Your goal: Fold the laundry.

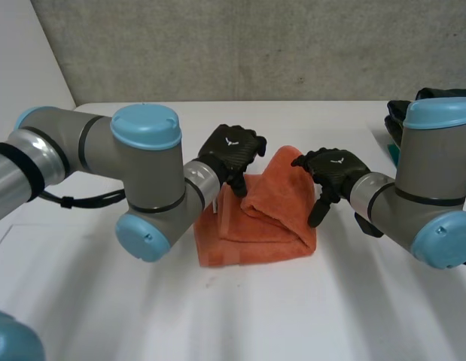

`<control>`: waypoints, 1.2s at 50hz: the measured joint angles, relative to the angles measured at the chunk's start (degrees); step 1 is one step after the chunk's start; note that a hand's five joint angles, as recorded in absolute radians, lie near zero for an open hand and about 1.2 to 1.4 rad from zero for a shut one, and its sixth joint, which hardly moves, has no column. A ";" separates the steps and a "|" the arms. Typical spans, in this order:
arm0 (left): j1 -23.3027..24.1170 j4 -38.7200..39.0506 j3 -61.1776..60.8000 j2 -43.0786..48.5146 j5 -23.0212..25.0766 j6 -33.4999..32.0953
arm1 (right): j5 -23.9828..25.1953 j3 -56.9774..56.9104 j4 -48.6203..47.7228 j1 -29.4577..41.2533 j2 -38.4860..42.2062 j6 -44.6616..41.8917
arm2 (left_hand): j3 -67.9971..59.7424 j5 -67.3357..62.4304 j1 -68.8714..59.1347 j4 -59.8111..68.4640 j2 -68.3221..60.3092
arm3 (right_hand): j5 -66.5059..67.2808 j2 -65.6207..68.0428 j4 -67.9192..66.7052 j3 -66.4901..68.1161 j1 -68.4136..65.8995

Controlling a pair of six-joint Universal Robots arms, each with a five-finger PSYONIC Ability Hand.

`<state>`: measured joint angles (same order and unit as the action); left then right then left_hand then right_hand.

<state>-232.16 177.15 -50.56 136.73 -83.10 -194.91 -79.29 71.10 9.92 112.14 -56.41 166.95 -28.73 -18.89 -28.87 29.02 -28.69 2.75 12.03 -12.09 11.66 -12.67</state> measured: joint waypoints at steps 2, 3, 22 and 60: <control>-0.01 -0.81 2.22 1.17 -0.16 0.84 | 0.06 0.14 0.13 -0.30 -0.29 0.65 | -0.40 -0.45 -0.16 0.43 -0.43 | 0.00 0.00 0.00 0.03 0.00; 0.02 -1.19 2.95 1.57 -0.14 1.08 | 0.09 0.17 0.16 -0.39 -0.35 0.78 | -0.46 -0.48 -0.16 0.48 -0.47 | 0.00 0.00 0.00 0.03 0.00; 0.58 -17.15 16.53 11.08 3.57 2.15 | 0.38 0.35 0.19 -2.29 -0.12 0.20 | 1.15 2.11 0.37 -1.75 1.23 | 0.00 0.00 0.00 0.03 0.00; 3.94 -20.37 28.95 19.52 -7.99 -7.85 | 0.63 0.35 1.01 -2.44 -0.27 -1.41 | -38.88 -37.92 -34.24 39.14 -39.40 | 0.00 0.00 0.00 0.03 0.00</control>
<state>-228.22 156.77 -21.61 156.25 -91.09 -202.76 -78.66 71.45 10.93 109.70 -56.68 165.54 -67.61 -56.81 -63.11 68.16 -68.09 2.75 12.03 -12.09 11.69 -12.67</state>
